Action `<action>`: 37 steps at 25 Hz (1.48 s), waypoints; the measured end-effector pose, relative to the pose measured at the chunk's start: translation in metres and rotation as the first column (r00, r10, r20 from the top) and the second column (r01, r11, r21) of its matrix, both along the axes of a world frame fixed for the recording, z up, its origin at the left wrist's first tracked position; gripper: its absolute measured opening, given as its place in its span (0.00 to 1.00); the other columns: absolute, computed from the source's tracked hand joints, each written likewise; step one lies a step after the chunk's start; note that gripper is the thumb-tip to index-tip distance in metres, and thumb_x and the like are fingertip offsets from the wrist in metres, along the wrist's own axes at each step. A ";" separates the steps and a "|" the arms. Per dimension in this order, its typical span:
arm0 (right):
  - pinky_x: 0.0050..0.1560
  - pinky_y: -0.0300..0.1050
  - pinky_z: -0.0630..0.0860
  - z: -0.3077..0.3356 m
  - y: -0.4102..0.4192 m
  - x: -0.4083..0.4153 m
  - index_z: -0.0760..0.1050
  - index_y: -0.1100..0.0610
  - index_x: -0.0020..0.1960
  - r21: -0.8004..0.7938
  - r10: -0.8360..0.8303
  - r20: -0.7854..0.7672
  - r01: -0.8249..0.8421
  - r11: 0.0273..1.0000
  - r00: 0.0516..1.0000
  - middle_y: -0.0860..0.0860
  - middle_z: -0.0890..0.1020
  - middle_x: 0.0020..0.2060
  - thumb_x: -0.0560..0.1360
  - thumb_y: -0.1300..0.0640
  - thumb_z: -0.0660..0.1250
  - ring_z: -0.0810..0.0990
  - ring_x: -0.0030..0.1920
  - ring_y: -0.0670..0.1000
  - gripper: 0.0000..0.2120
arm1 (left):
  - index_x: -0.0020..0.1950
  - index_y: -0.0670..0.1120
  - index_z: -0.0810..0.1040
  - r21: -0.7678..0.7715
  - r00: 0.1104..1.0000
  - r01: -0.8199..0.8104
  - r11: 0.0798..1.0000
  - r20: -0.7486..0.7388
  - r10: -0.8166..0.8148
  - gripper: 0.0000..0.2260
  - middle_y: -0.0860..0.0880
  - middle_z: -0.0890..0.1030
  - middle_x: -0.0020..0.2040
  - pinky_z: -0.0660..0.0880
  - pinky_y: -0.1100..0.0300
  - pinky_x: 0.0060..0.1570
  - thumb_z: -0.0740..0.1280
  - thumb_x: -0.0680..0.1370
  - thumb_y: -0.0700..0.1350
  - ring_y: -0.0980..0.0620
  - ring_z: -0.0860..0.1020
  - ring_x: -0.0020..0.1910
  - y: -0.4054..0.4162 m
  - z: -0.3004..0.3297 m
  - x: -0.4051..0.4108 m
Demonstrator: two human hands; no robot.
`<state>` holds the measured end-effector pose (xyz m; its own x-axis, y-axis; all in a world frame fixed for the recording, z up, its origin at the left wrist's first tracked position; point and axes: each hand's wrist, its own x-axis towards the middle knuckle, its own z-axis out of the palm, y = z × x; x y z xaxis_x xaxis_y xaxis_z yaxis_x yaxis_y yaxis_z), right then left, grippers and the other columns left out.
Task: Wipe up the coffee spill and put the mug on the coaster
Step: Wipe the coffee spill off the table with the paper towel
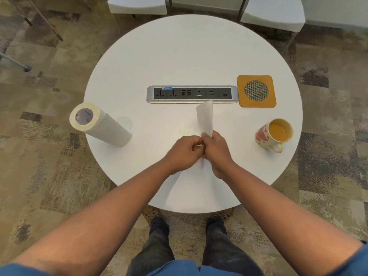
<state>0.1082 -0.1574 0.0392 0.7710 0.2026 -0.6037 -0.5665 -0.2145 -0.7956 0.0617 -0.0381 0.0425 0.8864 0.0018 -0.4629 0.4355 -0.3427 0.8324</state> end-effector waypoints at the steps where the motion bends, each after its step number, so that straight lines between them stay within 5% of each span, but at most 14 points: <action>1: 0.56 0.56 0.81 -0.001 -0.001 0.005 0.77 0.54 0.61 -0.079 0.003 0.047 0.001 0.997 0.999 0.52 0.84 0.51 0.82 0.56 0.57 0.84 0.52 0.53 0.13 | 0.63 0.50 0.82 -0.056 0.999 0.018 0.998 -0.028 -0.020 0.12 0.47 0.86 0.54 0.81 0.50 0.57 0.65 0.81 0.44 0.53 0.84 0.51 0.002 -0.003 0.000; 3: 0.52 0.57 0.80 -0.005 -0.008 0.021 0.76 0.55 0.58 -0.314 0.174 0.237 -0.094 0.945 0.956 0.54 0.83 0.49 0.81 0.58 0.53 0.82 0.50 0.57 0.14 | 0.70 0.49 0.77 0.060 0.997 -0.002 0.998 0.071 -0.003 0.18 0.44 0.82 0.64 0.78 0.53 0.60 0.66 0.80 0.43 0.50 0.81 0.58 0.010 -0.006 0.006; 6: 0.49 0.54 0.76 -0.008 -0.013 0.049 0.73 0.58 0.60 -0.684 0.618 0.384 -0.237 0.689 0.686 0.58 0.82 0.53 0.81 0.59 0.52 0.79 0.52 0.63 0.13 | 0.77 0.47 0.67 0.536 0.894 -0.126 0.835 0.427 -0.139 0.32 0.43 0.68 0.74 0.71 0.49 0.67 0.72 0.74 0.42 0.41 0.70 0.70 0.032 -0.006 0.023; 9: 0.71 0.55 0.67 -0.018 -0.003 0.073 0.62 0.60 0.77 -0.884 0.862 0.281 -0.236 0.404 0.423 0.59 0.69 0.74 0.81 0.62 0.52 0.68 0.74 0.60 0.24 | 0.82 0.50 0.58 0.822 0.851 -0.081 0.563 0.352 -0.391 0.42 0.43 0.58 0.82 0.63 0.41 0.72 0.76 0.72 0.46 0.37 0.57 0.79 0.059 -0.009 0.050; 13: 0.75 0.55 0.58 -0.045 0.016 0.089 0.55 0.60 0.80 -0.946 0.951 0.148 -0.243 0.216 0.270 0.58 0.61 0.79 0.81 0.63 0.50 0.58 0.79 0.59 0.27 | 0.75 0.44 0.71 0.846 0.828 0.132 0.517 0.192 -0.527 0.27 0.41 0.69 0.77 0.67 0.42 0.71 0.69 0.77 0.36 0.37 0.67 0.76 0.081 -0.041 0.074; 16: 0.75 0.55 0.56 -0.075 0.022 0.087 0.56 0.57 0.80 -0.918 0.973 0.106 -0.355 0.174 0.203 0.56 0.59 0.80 0.80 0.62 0.52 0.55 0.80 0.59 0.28 | 0.79 0.47 0.66 0.774 0.842 0.356 0.524 -0.023 -0.539 0.27 0.46 0.67 0.79 0.63 0.51 0.74 0.58 0.80 0.33 0.45 0.65 0.78 0.087 -0.066 0.070; 19: 0.76 0.55 0.55 -0.091 0.022 0.085 0.56 0.56 0.80 -0.876 0.976 0.105 -0.447 0.181 0.190 0.54 0.57 0.81 0.82 0.59 0.52 0.52 0.80 0.57 0.27 | 0.80 0.51 0.63 0.741 0.847 0.411 0.531 -0.096 -0.523 0.27 0.51 0.63 0.81 0.66 0.52 0.72 0.56 0.82 0.36 0.50 0.63 0.79 0.088 -0.081 0.066; 25: 0.77 0.53 0.52 -0.097 0.022 0.089 0.54 0.57 0.81 -0.805 0.970 0.144 -0.547 0.230 0.196 0.53 0.53 0.81 0.83 0.60 0.52 0.49 0.81 0.57 0.27 | 0.80 0.47 0.62 0.781 0.805 0.441 0.441 -0.128 -0.579 0.27 0.47 0.63 0.81 0.63 0.50 0.73 0.57 0.80 0.37 0.46 0.61 0.80 0.085 -0.086 0.072; 37: 0.79 0.53 0.49 -0.099 0.002 0.041 0.52 0.55 0.81 -0.765 0.971 0.139 -0.601 0.230 0.195 0.51 0.50 0.82 0.83 0.60 0.51 0.45 0.81 0.55 0.27 | 0.79 0.45 0.66 0.723 0.808 0.467 0.510 -0.114 -0.577 0.24 0.44 0.65 0.80 0.63 0.51 0.75 0.57 0.82 0.39 0.45 0.64 0.79 0.073 -0.089 0.024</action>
<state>0.1493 -0.1549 -0.0596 0.4962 0.7560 -0.4270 0.6354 -0.6513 -0.4148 0.0854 0.0353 -0.0464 0.8836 -0.2156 -0.4157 -0.1066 -0.9570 0.2699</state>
